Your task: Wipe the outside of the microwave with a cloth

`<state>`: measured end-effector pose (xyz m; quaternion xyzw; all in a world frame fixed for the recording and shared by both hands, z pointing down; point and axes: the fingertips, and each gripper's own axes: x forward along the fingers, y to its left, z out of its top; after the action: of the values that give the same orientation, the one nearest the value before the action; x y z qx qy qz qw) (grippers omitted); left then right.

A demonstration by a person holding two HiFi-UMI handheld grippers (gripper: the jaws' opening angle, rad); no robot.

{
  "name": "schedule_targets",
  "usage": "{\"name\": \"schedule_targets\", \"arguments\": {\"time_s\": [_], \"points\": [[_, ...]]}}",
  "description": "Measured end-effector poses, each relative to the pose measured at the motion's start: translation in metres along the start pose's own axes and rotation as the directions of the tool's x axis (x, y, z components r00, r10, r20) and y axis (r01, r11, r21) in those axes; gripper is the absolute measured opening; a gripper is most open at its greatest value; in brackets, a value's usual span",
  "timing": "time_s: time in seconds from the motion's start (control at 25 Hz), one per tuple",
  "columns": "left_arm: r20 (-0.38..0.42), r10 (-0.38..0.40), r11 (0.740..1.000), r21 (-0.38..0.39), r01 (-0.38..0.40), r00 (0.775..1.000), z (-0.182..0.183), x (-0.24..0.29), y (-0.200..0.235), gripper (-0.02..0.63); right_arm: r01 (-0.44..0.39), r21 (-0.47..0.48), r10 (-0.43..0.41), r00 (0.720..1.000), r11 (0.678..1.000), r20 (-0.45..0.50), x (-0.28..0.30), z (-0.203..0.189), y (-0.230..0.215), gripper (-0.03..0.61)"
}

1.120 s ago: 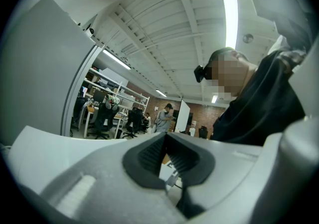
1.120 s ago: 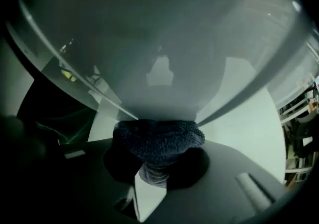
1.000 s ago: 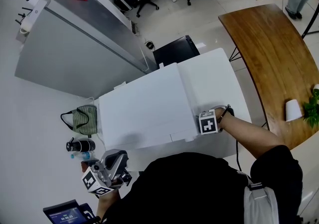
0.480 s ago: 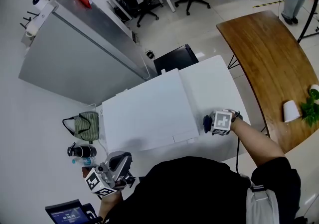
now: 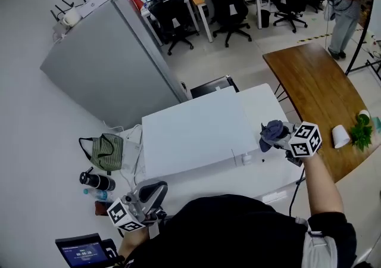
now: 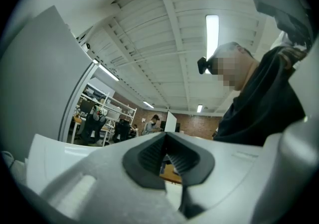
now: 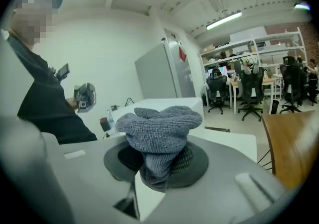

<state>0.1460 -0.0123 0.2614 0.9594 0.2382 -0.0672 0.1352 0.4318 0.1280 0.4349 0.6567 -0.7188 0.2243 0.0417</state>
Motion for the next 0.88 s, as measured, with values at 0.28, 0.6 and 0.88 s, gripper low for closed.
{"name": "schedule_targets", "arguments": {"time_s": [0.28,0.6,0.88], "points": [[0.029,-0.063,0.997,-0.042,0.064,0.998,-0.006,-0.131,-0.039,0.003,-0.016,0.099,-0.007,0.973,0.995,0.231,0.001,0.032,0.17,0.094],[0.068,-0.171,0.978,-0.106,0.177,0.983,-0.008,-0.186,-0.087,0.003,-0.106,0.157,0.038,0.922,0.982,0.384,-0.002,0.036,0.317,0.094],[0.054,-0.214,0.973,-0.075,0.217,0.975,-0.011,-0.172,-0.144,0.003,-0.133,0.131,0.068,0.907,0.982,0.416,-0.051,0.027,0.358,0.094]]}}
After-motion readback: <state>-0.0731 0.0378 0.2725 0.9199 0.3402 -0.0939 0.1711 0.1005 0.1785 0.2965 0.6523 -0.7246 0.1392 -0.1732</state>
